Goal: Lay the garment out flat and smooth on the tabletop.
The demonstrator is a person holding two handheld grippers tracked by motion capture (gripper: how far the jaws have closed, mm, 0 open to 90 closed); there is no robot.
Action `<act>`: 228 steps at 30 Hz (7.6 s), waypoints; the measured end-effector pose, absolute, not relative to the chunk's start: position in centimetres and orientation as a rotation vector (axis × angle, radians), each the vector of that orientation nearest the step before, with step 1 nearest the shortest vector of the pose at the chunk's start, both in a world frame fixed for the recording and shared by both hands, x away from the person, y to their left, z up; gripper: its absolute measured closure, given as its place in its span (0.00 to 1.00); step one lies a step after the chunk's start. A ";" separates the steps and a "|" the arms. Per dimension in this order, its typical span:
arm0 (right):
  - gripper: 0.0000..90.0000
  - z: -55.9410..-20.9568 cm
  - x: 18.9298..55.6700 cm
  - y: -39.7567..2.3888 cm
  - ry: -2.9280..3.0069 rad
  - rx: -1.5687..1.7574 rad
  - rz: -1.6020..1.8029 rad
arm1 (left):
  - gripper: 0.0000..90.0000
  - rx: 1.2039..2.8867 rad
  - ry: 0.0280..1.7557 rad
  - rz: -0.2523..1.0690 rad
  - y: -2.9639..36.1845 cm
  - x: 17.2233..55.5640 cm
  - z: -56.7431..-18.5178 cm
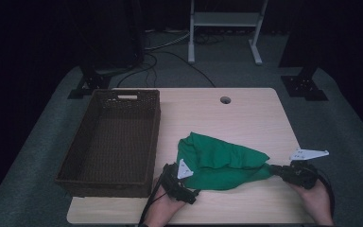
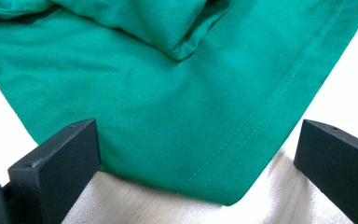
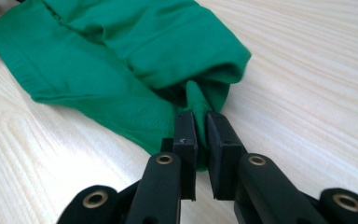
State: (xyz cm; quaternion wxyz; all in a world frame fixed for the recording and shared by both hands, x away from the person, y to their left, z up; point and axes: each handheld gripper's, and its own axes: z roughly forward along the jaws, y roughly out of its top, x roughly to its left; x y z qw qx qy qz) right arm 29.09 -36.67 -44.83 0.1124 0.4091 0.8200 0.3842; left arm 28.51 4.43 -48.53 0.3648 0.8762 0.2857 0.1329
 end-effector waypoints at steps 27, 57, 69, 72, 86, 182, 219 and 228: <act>0.54 -45.4 26.6 -39.5 2.324 1.276 1.146 | 0.00 2.254 0.736 0.341 4.4 28.5 -48.5; 0.00 -46.9 31.2 -34.2 2.322 1.182 0.957 | 0.00 2.228 0.768 0.342 3.3 32.6 -47.3; 0.00 -48.1 32.4 -33.9 2.353 1.199 0.871 | 0.00 2.287 0.755 0.320 2.7 34.0 -48.2; 0.00 -48.1 32.2 -34.0 2.354 1.207 0.877 | 0.00 2.293 0.754 0.318 2.9 33.5 -48.1; 0.00 -48.1 29.9 -34.0 2.385 1.206 0.868 | 0.00 2.282 0.760 0.318 4.1 29.5 -48.3; 0.00 -43.6 28.6 -26.4 2.545 0.832 1.164 | 0.00 2.259 0.719 0.315 5.7 24.4 -48.6; 0.00 -43.4 29.5 -22.8 2.598 0.741 1.193 | 0.00 2.259 0.717 0.313 5.7 24.4 -48.6; 0.00 -43.3 29.6 -22.2 2.604 0.726 1.204 | 0.00 2.258 0.717 0.312 5.7 24.4 -48.6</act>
